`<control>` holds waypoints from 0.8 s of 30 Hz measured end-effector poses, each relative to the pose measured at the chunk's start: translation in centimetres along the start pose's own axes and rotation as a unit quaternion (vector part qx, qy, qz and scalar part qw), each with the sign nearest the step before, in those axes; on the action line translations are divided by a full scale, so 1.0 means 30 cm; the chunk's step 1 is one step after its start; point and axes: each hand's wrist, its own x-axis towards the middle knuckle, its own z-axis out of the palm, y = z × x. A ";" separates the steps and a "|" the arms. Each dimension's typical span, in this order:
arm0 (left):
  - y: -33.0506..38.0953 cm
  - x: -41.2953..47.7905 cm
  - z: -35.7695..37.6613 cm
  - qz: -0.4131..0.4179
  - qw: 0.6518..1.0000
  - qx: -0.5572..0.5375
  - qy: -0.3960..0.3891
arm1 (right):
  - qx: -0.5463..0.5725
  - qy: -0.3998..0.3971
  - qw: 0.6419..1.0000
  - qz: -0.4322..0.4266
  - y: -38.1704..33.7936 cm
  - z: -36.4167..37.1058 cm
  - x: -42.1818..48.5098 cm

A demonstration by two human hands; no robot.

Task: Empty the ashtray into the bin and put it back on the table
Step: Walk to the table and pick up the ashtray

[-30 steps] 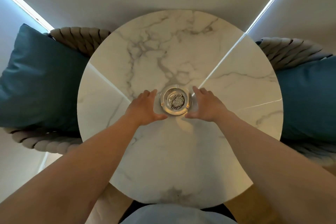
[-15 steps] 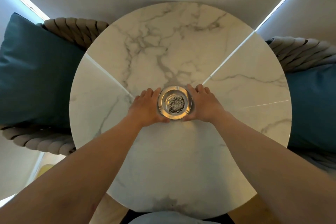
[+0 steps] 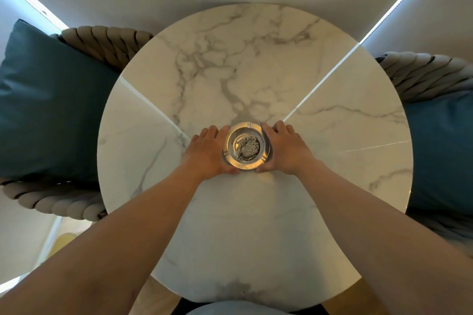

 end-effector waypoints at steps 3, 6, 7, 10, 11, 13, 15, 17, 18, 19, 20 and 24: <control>0.002 0.001 0.003 0.001 1.000 0.005 0.001 | -0.001 -0.002 1.000 0.000 -0.003 0.004 0.003; 0.005 0.002 0.006 0.002 1.000 0.009 0.003 | -0.002 -0.003 1.000 0.002 -0.005 0.008 0.004; 0.005 0.003 0.007 0.003 1.000 0.008 0.004 | -0.002 -0.002 1.000 0.002 -0.004 0.009 0.003; 0.005 0.004 0.004 0.005 1.000 0.005 0.004 | 0.001 -0.002 1.000 0.001 -0.003 0.005 0.002; 0.005 0.003 0.002 0.005 1.000 0.004 0.004 | 0.002 -0.002 1.000 0.003 -0.005 0.003 0.001; 0.007 0.001 -0.003 0.007 1.000 0.000 0.004 | 0.003 -0.002 1.000 0.006 -0.008 -0.001 -0.003; 0.010 -0.003 -0.011 0.011 1.000 -0.003 0.006 | 0.002 0.000 1.000 0.008 -0.013 -0.006 -0.011; 0.010 -0.009 -0.023 0.014 1.000 -0.005 0.010 | 0.003 0.006 1.000 0.008 -0.018 -0.013 -0.018; 0.009 -0.014 -0.031 0.017 1.000 -0.007 0.014 | 0.003 0.010 1.000 0.008 -0.024 -0.019 -0.023; 0.008 -0.021 -0.040 0.021 1.000 -0.007 0.017 | 0.004 0.013 1.000 0.009 -0.031 -0.025 -0.029; 0.007 -0.026 -0.050 0.026 0.999 -0.008 0.020 | 0.004 0.016 1.000 0.010 -0.038 -0.031 -0.034; 0.007 -0.055 -0.098 0.043 0.999 -0.009 0.025 | -0.006 0.028 1.000 0.014 -0.070 -0.054 -0.064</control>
